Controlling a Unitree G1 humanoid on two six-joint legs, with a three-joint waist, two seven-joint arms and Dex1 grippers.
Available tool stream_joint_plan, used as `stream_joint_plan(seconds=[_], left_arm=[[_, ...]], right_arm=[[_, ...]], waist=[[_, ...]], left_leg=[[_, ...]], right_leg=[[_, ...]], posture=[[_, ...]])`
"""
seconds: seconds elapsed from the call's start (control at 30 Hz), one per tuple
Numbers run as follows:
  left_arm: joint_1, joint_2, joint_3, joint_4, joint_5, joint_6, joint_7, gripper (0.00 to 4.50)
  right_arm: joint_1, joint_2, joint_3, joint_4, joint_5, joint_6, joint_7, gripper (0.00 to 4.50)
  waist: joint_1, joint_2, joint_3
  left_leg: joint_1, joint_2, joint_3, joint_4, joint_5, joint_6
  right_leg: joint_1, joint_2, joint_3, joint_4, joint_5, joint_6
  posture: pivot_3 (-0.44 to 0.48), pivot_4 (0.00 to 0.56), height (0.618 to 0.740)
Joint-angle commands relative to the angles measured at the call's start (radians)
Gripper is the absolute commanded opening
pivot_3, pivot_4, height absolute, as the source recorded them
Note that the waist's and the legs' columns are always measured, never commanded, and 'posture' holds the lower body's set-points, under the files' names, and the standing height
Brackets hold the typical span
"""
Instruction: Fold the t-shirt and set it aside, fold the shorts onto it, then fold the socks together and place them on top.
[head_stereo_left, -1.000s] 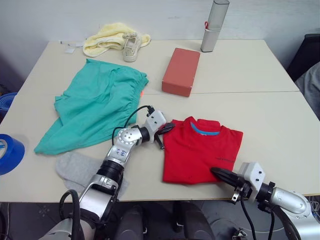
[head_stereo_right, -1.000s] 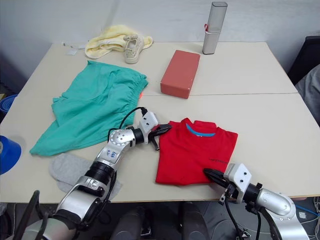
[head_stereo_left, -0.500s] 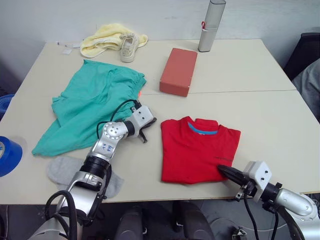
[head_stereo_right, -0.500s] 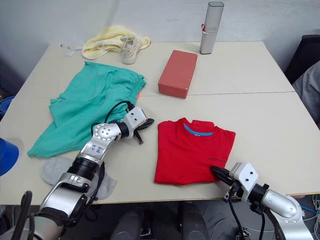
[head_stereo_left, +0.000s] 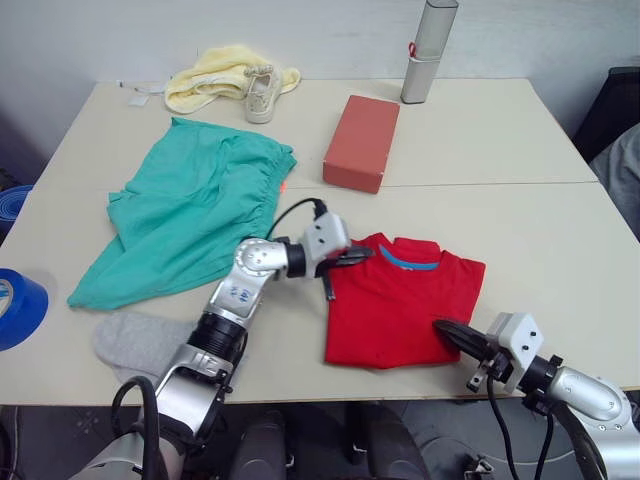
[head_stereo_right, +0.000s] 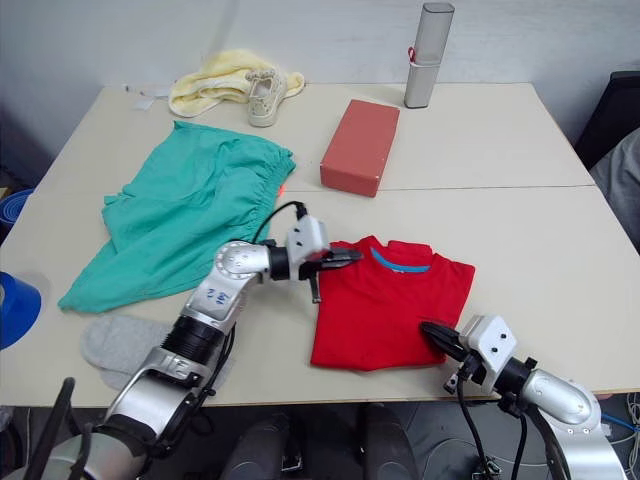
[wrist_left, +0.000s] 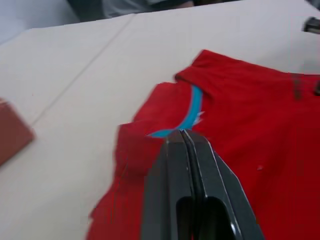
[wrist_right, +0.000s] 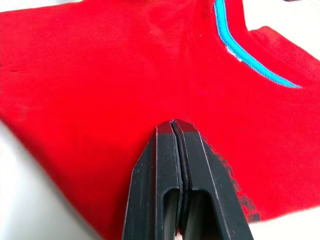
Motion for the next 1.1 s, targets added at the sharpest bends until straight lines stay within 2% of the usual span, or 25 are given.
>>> stream_joint_plan(seconds=[0.03,0.2,0.37,0.53,0.7,0.77,0.87,0.97,1.03,1.1], left_arm=[[-0.054,-0.044,-0.012,0.1,0.051,-0.072,0.069,0.02],[-0.098,-0.078,0.002,0.227,0.094,-0.135,0.162,0.02],[-0.115,-0.038,0.01,0.32,0.182,-0.17,0.308,0.02],[-0.1,-0.015,0.018,0.356,0.171,-0.155,0.266,0.02],[-0.069,0.004,0.049,0.306,0.145,-0.208,0.265,0.02],[-0.044,0.004,0.08,0.24,0.075,-0.244,0.204,0.02],[0.011,0.015,0.103,0.089,-0.057,-0.235,0.04,0.02],[0.101,0.07,0.075,-0.141,-0.202,-0.141,-0.166,0.02],[0.152,0.102,0.049,-0.25,-0.246,-0.086,-0.239,0.02],[0.201,0.129,0.01,-0.33,-0.234,-0.054,-0.265,0.02]], right_arm=[[-0.057,0.008,-0.001,0.025,-0.014,-0.027,-0.009,0.0],[-0.174,0.032,0.032,0.117,-0.055,-0.041,-0.028,0.0],[-0.315,0.068,0.037,0.254,-0.088,0.009,-0.1,0.0],[-0.415,0.085,0.041,0.388,-0.144,0.026,-0.169,0.0],[-0.41,0.051,-0.025,0.435,-0.137,0.006,-0.189,0.0],[-0.394,0.046,-0.062,0.404,-0.082,-0.028,-0.148,0.0],[-0.362,0.046,-0.096,0.293,0.037,-0.042,-0.041,0.0],[-0.274,0.003,-0.062,0.099,0.126,0.033,0.075,0.0],[-0.221,-0.018,-0.03,0.016,0.128,0.068,0.1,0.0],[-0.164,-0.025,0.017,-0.054,0.113,0.092,0.108,0.0]], waist=[[-0.001,0.0,0.0],[-0.004,0.0,0.0],[-0.006,0.0,0.0],[-0.004,0.0,0.0],[-0.005,0.0,0.0],[-0.005,0.0,0.0],[-0.007,0.001,0.0],[-0.008,0.002,0.0],[-0.007,0.002,0.0],[-0.006,0.002,0.0]], left_leg=[[0.0,0.0,0.0,0.0,0.0,0.0],[0.0,0.001,0.0,0.0,0.0,0.0],[0.0,0.001,0.001,0.0,0.001,0.0],[0.0,0.001,0.001,0.0,0.001,-0.001],[0.0,0.001,0.001,0.0,0.001,-0.001],[0.0,0.002,0.001,0.0,0.001,-0.001],[0.0,0.002,0.001,-0.001,0.002,-0.002],[0.0,0.003,0.001,-0.001,0.002,-0.002],[0.0,0.003,0.001,-0.001,0.001,-0.003],[0.001,0.003,0.0,-0.001,0.001,-0.003]], right_leg=[[0.0,0.0,0.0,0.0,0.0,0.0],[-0.001,0.0,0.0,0.0,0.0,0.0],[-0.002,-0.001,-0.001,0.001,0.0,0.0],[-0.001,-0.002,-0.001,0.001,0.0,0.0],[-0.001,-0.002,-0.001,0.001,0.0,0.0],[-0.001,-0.002,0.0,0.001,0.0,0.0],[-0.001,-0.001,0.0,0.001,0.0,0.0],[-0.002,-0.001,0.001,0.001,0.0,0.0],[-0.001,0.0,0.003,0.001,0.0,-0.001],[0.0,0.0,0.003,0.001,0.0,-0.001]], posture=[[0.0,0.15,0.74],[0.0,0.15,0.74],[0.0,0.15,0.74],[0.0,0.15,0.74],[0.0,0.15,0.74],[0.0,0.15,0.74],[0.0,0.15,0.74],[0.0,0.15,0.74],[0.0,0.15,0.74],[0.0,0.15,0.74]])
